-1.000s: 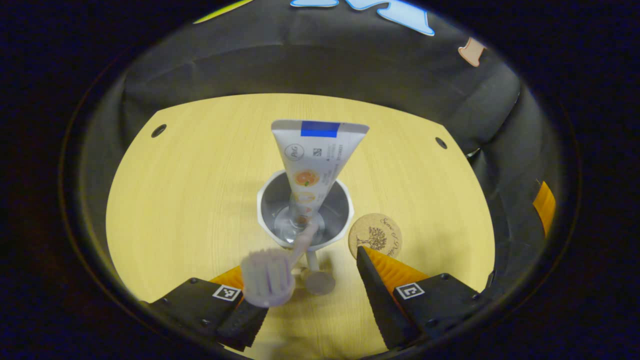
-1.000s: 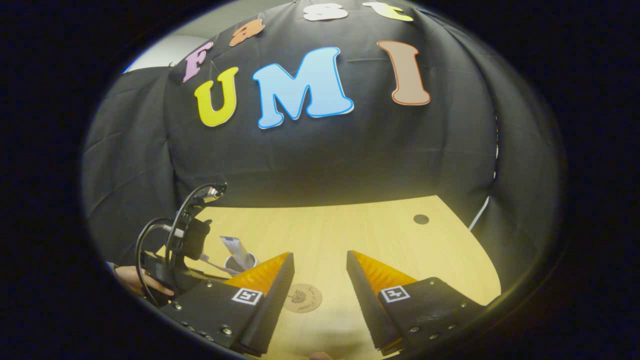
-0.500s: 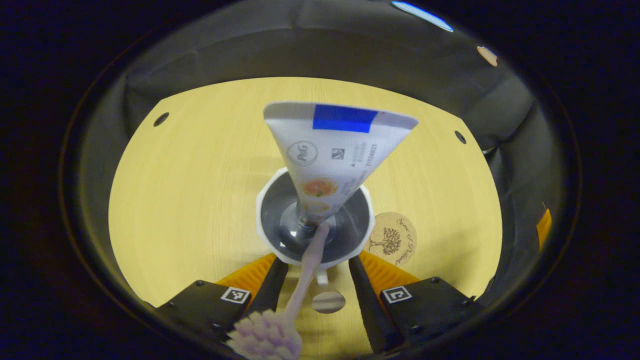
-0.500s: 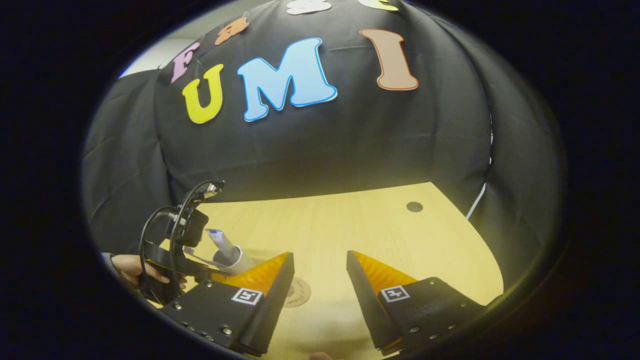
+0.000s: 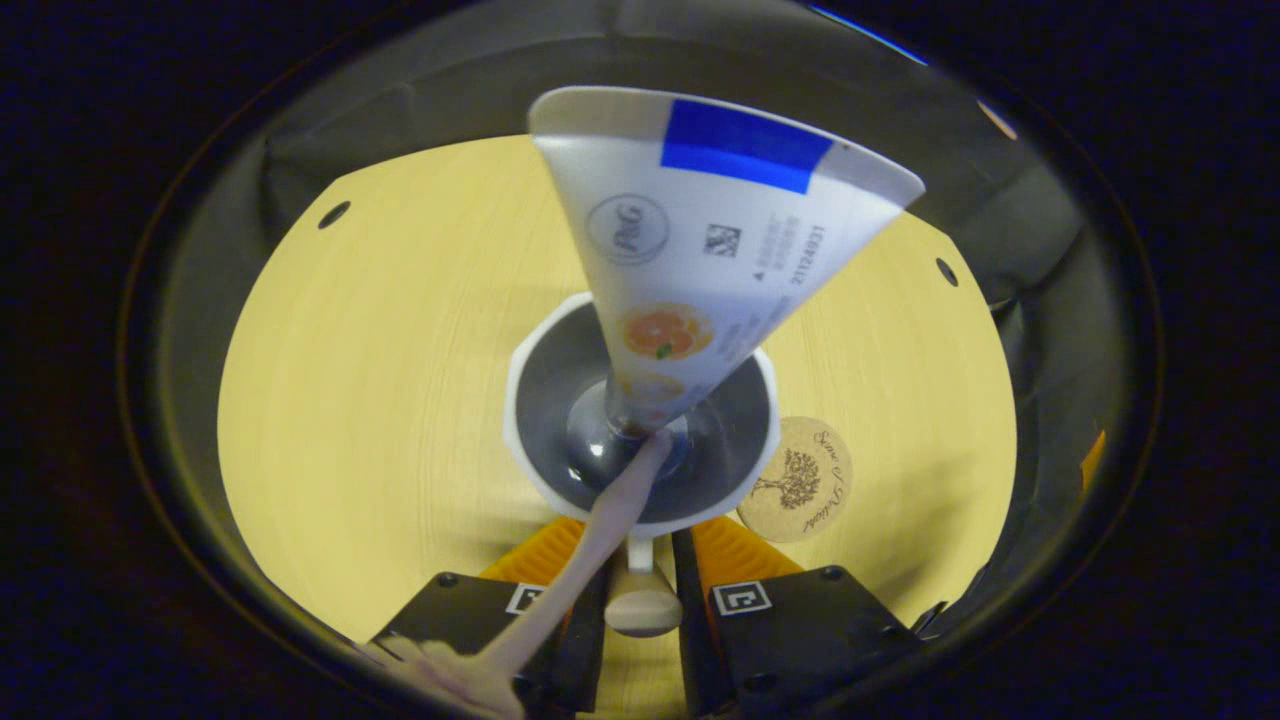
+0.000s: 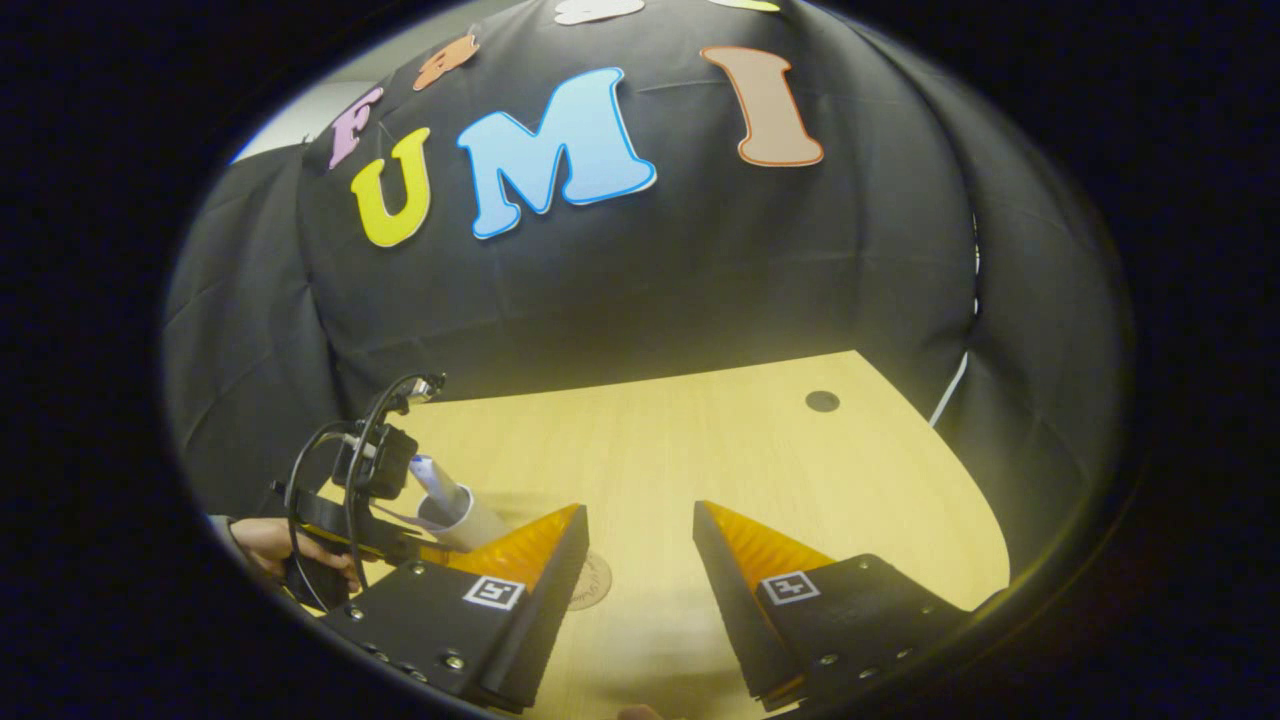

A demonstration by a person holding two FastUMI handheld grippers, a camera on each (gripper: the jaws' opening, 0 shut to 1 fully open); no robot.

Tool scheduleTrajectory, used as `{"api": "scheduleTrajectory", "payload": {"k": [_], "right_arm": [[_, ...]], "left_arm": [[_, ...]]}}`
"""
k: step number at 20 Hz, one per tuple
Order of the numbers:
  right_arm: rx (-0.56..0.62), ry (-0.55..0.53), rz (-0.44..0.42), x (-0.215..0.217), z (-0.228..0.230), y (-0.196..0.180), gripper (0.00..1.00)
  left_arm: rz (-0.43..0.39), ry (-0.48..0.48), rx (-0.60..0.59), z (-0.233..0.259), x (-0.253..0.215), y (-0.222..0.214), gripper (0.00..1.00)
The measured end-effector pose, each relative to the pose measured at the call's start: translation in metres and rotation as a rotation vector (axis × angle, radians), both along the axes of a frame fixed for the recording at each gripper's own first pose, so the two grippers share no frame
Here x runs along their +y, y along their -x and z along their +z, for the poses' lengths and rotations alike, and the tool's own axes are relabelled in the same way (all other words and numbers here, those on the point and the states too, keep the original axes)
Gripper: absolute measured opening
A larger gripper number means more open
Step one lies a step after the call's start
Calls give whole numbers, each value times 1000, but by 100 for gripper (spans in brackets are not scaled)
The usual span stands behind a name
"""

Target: Put the toothbrush and toothpaste on the desktop into the cup, then pick up the cup and place it on the coaster on the desktop.

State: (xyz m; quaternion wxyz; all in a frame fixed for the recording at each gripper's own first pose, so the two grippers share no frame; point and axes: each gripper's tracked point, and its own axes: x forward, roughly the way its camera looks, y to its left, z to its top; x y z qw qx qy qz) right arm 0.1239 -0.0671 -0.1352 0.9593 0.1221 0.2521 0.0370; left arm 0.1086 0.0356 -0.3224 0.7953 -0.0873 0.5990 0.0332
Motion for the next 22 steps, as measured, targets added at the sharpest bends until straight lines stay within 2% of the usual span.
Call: {"api": "scheduleTrajectory", "payload": {"k": [12,22], "right_arm": [[9,-27,-27,-8,1,0,71],[2,-36,-44,-11,3,0,71]], "left_arm": [[-26,31,-56,10,-18,1,35],[-157,69,-54,22,-82,11,34]]}}
